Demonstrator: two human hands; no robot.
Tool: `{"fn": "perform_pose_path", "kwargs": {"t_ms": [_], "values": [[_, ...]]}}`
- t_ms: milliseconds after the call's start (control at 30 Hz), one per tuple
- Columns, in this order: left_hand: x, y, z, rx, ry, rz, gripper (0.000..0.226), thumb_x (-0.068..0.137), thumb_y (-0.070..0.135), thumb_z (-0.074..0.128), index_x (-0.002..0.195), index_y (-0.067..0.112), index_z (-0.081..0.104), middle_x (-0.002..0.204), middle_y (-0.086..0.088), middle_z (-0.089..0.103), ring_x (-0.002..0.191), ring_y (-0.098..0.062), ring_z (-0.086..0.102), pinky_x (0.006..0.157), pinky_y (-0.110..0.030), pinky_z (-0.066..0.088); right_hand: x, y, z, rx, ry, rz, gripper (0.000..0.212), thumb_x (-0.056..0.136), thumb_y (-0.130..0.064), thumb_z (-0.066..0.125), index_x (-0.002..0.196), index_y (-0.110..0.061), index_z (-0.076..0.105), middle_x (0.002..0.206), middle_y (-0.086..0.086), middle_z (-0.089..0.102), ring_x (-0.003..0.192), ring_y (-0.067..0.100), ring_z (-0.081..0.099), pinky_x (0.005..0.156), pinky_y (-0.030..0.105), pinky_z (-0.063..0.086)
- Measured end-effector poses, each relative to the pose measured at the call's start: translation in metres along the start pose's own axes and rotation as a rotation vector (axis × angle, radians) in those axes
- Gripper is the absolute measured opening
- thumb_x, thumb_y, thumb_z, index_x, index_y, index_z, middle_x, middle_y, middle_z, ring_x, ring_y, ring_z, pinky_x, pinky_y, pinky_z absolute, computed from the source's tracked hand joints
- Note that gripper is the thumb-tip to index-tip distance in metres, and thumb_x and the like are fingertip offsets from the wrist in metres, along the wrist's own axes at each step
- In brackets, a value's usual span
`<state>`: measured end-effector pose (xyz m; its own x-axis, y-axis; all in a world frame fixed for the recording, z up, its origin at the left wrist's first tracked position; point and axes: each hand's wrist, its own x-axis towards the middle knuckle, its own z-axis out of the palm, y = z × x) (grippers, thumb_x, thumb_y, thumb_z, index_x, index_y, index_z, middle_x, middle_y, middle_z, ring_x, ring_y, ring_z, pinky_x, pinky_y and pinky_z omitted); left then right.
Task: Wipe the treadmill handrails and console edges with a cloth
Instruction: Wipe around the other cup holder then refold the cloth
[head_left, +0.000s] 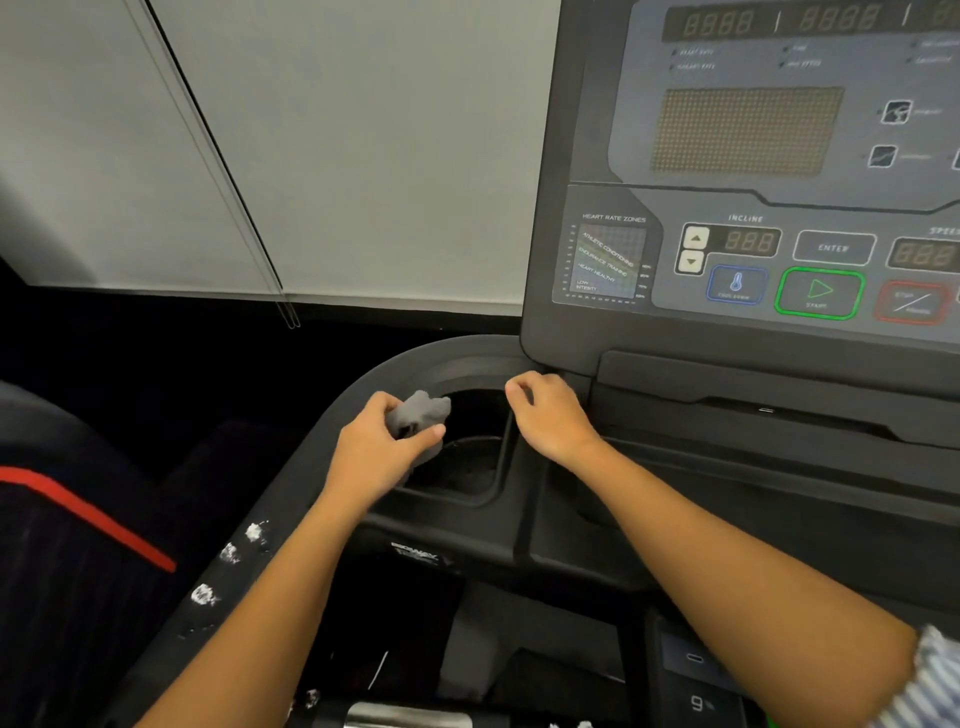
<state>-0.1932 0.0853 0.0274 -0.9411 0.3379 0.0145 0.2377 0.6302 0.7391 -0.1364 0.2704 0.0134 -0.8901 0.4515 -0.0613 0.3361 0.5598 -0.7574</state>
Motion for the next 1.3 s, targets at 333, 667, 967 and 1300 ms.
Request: {"fn": "perform_pose_path", "kwargs": {"t_ms": [333,667,967,1300], "values": [[0.052,-0.009,0.063,0.406,-0.244,0.342,0.038,0.084,0.015,0.062,0.116,0.007,0.044,0.114,-0.011,0.049,0.097,-0.028,0.054,0.078,-0.034,0.044,0.01,0.01,0.032,-0.235,0.127,-0.143,0.042,0.1,-0.039,0.031,0.129,-0.015,0.05,0.132,0.005,0.05,0.128,0.019,0.038,0.105,0.034,0.031],[0.07,-0.007,0.076,0.53,-0.643,0.347,0.039,0.08,0.022,0.062,0.118,0.015,0.059,0.133,-0.004,0.047,0.108,-0.026,0.054,0.088,-0.038,0.048,0.008,0.008,0.034,-0.292,0.157,-0.156,0.043,0.1,-0.041,0.028,0.122,-0.016,0.056,0.124,0.002,0.057,0.12,0.017,0.046,0.101,0.031,0.033],[0.06,-0.004,0.065,0.611,-0.885,0.281,0.027,0.083,0.025,0.064,0.108,0.017,0.064,0.113,-0.002,0.061,0.097,-0.02,0.057,0.086,-0.031,0.047,0.007,0.008,0.033,-0.288,0.143,-0.144,0.044,0.1,-0.042,0.026,0.12,-0.016,0.055,0.122,0.002,0.057,0.118,0.018,0.047,0.1,0.033,0.036],[0.074,-0.011,0.091,0.599,-0.482,0.435,0.026,0.091,0.015,0.053,0.115,0.009,0.059,0.128,-0.011,0.047,0.097,-0.028,0.057,0.082,-0.037,0.05,0.004,0.009,0.033,-0.288,0.144,-0.131,0.044,0.1,-0.042,0.026,0.115,-0.016,0.058,0.118,0.002,0.059,0.116,0.016,0.048,0.099,0.032,0.036]]}}
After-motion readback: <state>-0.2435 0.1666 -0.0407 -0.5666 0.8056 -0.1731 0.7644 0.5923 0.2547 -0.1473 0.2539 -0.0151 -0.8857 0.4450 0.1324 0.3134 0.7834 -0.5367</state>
